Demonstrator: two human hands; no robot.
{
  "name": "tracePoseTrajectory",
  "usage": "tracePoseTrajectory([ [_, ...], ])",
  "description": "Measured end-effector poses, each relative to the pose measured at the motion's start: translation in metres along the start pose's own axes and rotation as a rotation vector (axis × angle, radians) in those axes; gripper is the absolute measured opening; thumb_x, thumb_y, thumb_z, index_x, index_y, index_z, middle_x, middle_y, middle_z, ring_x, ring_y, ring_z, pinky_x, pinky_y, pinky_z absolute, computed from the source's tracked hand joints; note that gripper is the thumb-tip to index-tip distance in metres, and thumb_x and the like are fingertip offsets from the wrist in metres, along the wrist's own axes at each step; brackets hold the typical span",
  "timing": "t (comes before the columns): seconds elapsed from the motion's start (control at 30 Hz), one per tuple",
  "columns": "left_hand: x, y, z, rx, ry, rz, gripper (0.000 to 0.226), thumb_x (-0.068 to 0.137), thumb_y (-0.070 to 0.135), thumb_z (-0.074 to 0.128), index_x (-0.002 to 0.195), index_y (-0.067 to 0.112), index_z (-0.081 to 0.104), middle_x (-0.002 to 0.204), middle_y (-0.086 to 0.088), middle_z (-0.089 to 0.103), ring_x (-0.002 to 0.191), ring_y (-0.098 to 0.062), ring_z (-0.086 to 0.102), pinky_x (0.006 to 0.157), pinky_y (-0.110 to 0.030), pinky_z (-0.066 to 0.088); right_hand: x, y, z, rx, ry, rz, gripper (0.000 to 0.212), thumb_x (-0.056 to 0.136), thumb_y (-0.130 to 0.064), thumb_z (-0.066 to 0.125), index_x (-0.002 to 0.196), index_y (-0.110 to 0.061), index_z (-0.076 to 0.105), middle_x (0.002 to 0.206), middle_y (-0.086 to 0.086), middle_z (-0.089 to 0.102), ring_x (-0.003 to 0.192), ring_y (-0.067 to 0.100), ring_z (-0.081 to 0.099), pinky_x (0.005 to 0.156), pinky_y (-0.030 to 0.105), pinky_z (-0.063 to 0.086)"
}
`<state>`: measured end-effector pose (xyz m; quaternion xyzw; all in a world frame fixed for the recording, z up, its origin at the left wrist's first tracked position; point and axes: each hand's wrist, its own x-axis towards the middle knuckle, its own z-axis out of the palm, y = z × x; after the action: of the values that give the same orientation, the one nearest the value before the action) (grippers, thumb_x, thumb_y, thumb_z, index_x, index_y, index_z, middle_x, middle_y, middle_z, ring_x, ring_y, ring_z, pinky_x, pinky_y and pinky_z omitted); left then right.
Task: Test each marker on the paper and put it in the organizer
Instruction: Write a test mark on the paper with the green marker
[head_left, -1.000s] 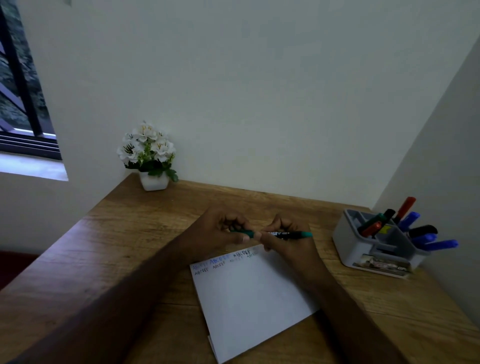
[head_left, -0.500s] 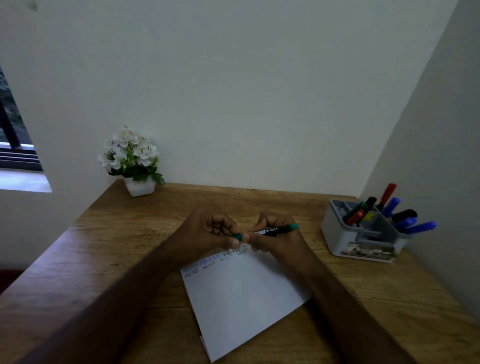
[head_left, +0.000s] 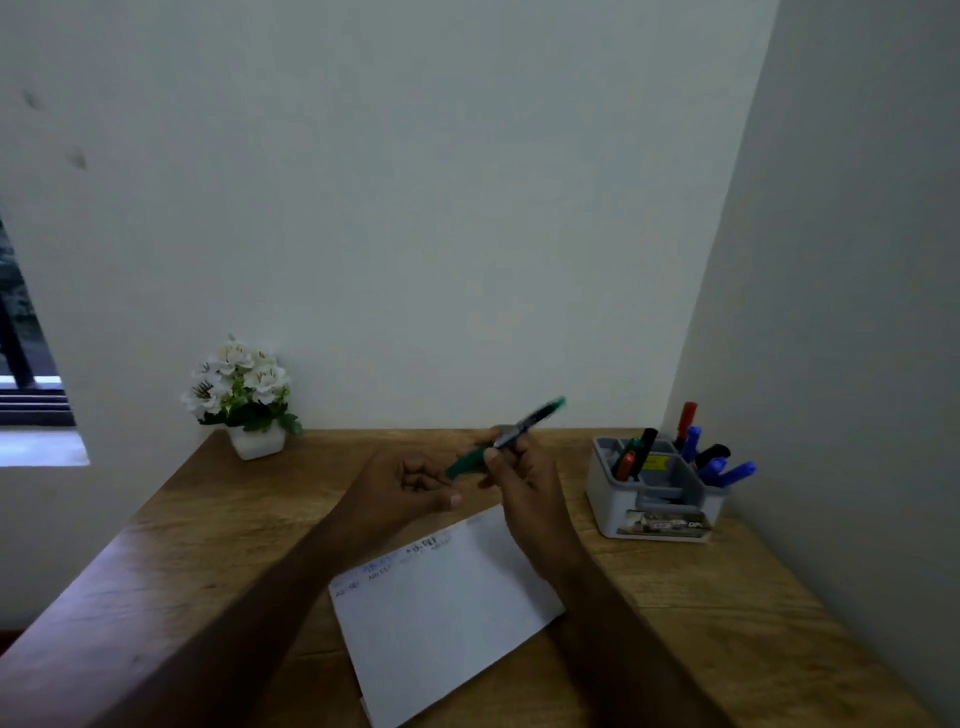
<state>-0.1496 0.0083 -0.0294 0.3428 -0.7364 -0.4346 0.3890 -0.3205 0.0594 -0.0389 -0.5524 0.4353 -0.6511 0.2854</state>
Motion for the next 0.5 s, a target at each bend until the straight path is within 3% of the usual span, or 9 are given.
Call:
tracePoseTrajectory([
  [0.1, 0.013, 0.009, 0.006, 0.135, -0.024, 0.054, 0.013, 0.075, 0.019, 0.083, 0.079, 0.01, 0.075, 0.075, -0.007, 0.074, 0.071, -0.018, 0.07, 0.069, -0.031, 0.055, 0.007, -0.017, -0.018, -0.303, 0.043, -0.129, 0.021, 0.104, -0.015, 0.048, 0.119, -0.018, 0.062, 0.078, -0.004, 0.06, 0.068, 0.005, 0.054, 0.062, 0.017, 0.041],
  [0.17, 0.025, 0.017, 0.015, 0.2, -0.068, 0.097, 0.01, 0.078, 0.019, 0.08, 0.076, 0.011, 0.075, 0.071, -0.007, 0.073, 0.068, -0.021, 0.07, 0.067, -0.033, 0.056, 0.012, -0.033, -0.037, -0.552, 0.048, -0.228, 0.026, 0.103, -0.017, 0.048, 0.127, -0.019, 0.058, 0.073, -0.012, 0.054, 0.062, 0.002, 0.049, 0.058, 0.016, 0.036],
  [0.23, 0.037, 0.026, 0.028, 0.248, -0.11, 0.139, 0.01, 0.081, 0.018, 0.077, 0.074, 0.011, 0.075, 0.067, -0.001, 0.072, 0.063, -0.016, 0.069, 0.061, -0.026, 0.055, 0.019, -0.054, -0.062, -0.713, 0.055, -0.277, 0.027, 0.101, -0.018, 0.052, 0.127, -0.02, 0.057, 0.07, -0.011, 0.054, 0.06, 0.002, 0.052, 0.055, 0.016, 0.036],
  [0.33, 0.053, 0.04, 0.051, 0.314, -0.165, 0.184, 0.011, 0.083, 0.019, 0.075, 0.073, 0.014, 0.074, 0.062, 0.009, 0.07, 0.06, -0.005, 0.066, 0.059, -0.013, 0.047, 0.033, -0.088, -0.105, -0.864, 0.094, -0.27, 0.015, 0.096, -0.021, 0.062, 0.11, -0.017, 0.066, 0.073, -0.006, 0.064, 0.061, 0.003, 0.058, 0.057, 0.018, 0.045],
  [0.43, 0.068, 0.048, 0.07, 0.333, -0.205, 0.199, 0.01, 0.083, 0.019, 0.075, 0.076, 0.011, 0.074, 0.066, 0.005, 0.071, 0.061, -0.005, 0.068, 0.06, -0.015, 0.049, 0.044, -0.112, -0.144, -0.993, 0.135, -0.21, 0.007, 0.088, -0.025, 0.07, 0.089, -0.018, 0.072, 0.075, -0.005, 0.069, 0.068, 0.006, 0.064, 0.063, 0.02, 0.051],
  [0.5, 0.076, 0.051, 0.082, 0.358, -0.23, 0.217, 0.009, 0.083, 0.019, 0.075, 0.078, 0.011, 0.074, 0.069, 0.002, 0.073, 0.063, -0.006, 0.068, 0.062, -0.019, 0.053, 0.049, -0.117, -0.16, -1.047, 0.123, -0.17, 0.009, 0.086, -0.027, 0.072, 0.085, -0.018, 0.072, 0.075, -0.005, 0.069, 0.071, 0.008, 0.065, 0.067, 0.023, 0.053],
])
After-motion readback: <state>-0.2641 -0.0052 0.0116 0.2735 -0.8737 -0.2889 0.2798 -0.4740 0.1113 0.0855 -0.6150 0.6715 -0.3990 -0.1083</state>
